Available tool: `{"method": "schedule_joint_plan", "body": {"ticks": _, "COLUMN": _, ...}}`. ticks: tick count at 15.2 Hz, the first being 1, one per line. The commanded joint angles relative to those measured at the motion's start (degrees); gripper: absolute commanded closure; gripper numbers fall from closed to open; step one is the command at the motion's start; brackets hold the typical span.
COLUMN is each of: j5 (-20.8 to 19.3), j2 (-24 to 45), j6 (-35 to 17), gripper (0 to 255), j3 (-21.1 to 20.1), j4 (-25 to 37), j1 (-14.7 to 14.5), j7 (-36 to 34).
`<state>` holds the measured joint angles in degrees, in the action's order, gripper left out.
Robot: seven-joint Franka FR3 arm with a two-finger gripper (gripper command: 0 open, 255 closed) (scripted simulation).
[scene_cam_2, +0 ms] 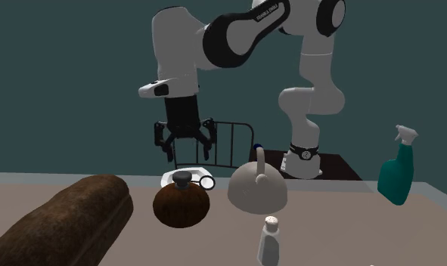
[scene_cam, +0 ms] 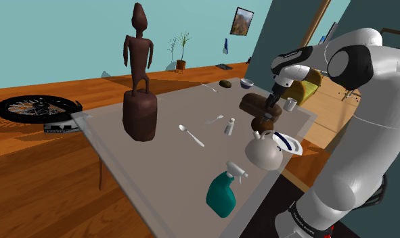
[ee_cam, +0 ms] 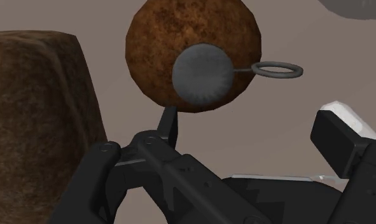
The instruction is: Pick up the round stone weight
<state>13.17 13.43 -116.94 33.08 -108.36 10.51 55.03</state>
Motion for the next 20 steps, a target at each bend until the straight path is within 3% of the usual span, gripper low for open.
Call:
{"method": "schedule_joint_plan", "body": {"ticks": 1, "j5": 2.6, "j2": 4.8, "j6": 0.5, "gripper": 0, "j3": -0.2, "j4": 4.3, "j1": 2.1, "j7": 2.7}}
{"method": "schedule_joint_plan", "body": {"ticks": 10, "j5": 4.7, "j2": 7.6, "j6": -4.2, "gripper": 0, "j3": -1.2, "j4": 1.8, "j1": 2.8, "j7": 4.3}}
{"method": "schedule_joint_plan", "body": {"ticks": 11, "j5": 4.7, "j2": 7.5, "j6": -4.2, "gripper": 255, "j3": -1.2, "j4": 1.8, "j1": 2.8, "j7": 4.3}}
{"method": "schedule_joint_plan", "body": {"ticks": 20, "j5": 4.7, "j2": 7.6, "j6": -4.2, "gripper": 255, "j3": -1.2, "j4": 1.8, "j1": 2.8, "j7": 4.3}}
